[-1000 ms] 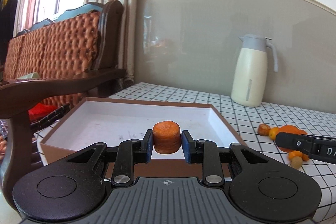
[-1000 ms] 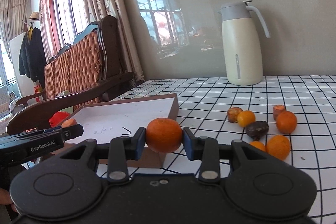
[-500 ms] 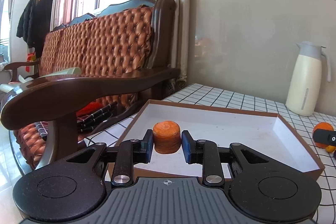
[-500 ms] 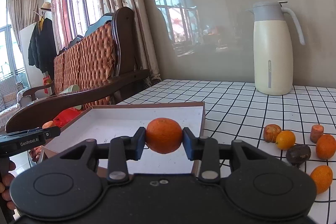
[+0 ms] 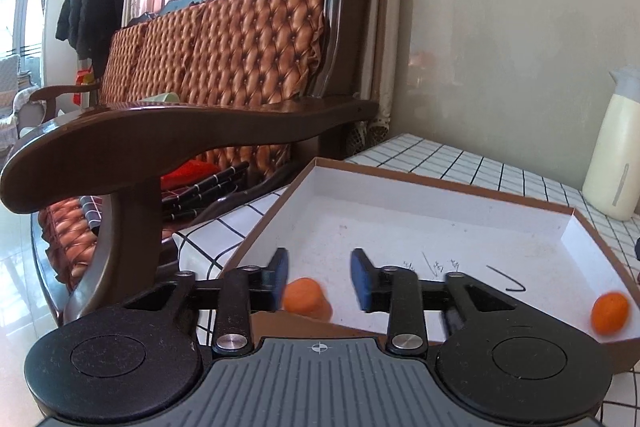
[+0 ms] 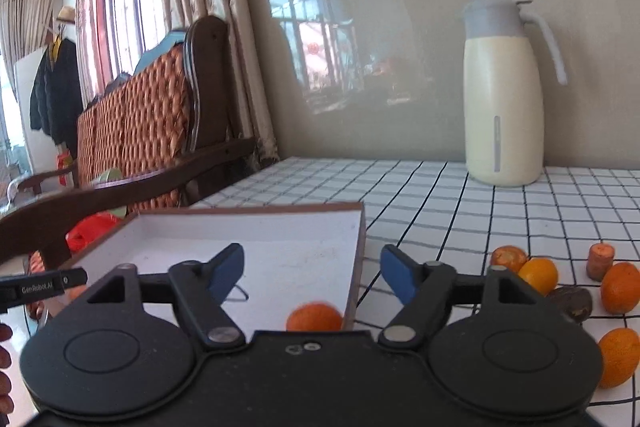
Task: Organize fruits
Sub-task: 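Withdraw both open tools from the tray back toward the fruit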
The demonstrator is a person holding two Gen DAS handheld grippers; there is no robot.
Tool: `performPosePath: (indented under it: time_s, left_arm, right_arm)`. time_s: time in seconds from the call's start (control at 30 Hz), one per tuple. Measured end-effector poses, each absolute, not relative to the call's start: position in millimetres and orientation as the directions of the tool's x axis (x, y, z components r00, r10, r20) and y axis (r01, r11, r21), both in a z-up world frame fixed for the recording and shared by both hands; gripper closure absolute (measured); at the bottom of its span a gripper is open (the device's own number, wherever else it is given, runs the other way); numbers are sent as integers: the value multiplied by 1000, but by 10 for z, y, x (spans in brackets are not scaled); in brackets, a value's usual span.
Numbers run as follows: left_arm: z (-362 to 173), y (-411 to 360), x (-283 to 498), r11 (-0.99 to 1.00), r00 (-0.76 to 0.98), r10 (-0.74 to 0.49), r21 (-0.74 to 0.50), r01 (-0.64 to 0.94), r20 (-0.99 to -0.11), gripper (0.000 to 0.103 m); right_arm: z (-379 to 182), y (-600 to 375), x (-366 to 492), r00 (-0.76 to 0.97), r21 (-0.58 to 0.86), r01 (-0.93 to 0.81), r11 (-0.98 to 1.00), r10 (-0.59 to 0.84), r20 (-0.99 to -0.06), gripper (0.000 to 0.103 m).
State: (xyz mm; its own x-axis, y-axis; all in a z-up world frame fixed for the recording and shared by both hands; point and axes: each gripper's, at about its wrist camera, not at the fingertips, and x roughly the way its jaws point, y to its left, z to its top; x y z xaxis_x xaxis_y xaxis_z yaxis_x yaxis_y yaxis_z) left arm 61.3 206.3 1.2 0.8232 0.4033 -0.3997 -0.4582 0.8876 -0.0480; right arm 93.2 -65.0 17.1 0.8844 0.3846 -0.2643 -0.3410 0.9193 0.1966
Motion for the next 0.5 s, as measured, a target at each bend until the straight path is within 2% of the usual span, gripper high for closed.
performPosePath:
  time_s: [0.03, 0.1, 0.2, 0.5]
  left_arm:
    - [47, 2050, 562, 879, 826, 422, -55, -474, -373, 11]
    - [138, 2001, 406, 860, 838, 468, -74, -505, -282, 1]
    - [224, 1932, 309, 869, 853, 463, -64, -491, -241, 0]
    - [264, 1678, 274, 902, 880, 424, 6, -433, -217, 0]
  right_arm:
    - [207, -708, 896, 899, 204, -330, 922, 373, -229, 20]
    - [249, -827, 819, 916, 233, -320, 918, 363, -169, 9]
    - [269, -969, 783, 926, 279, -307, 910, 353, -134, 6]
    - [269, -1039, 755, 931, 287, -292, 912, 340, -134, 6]
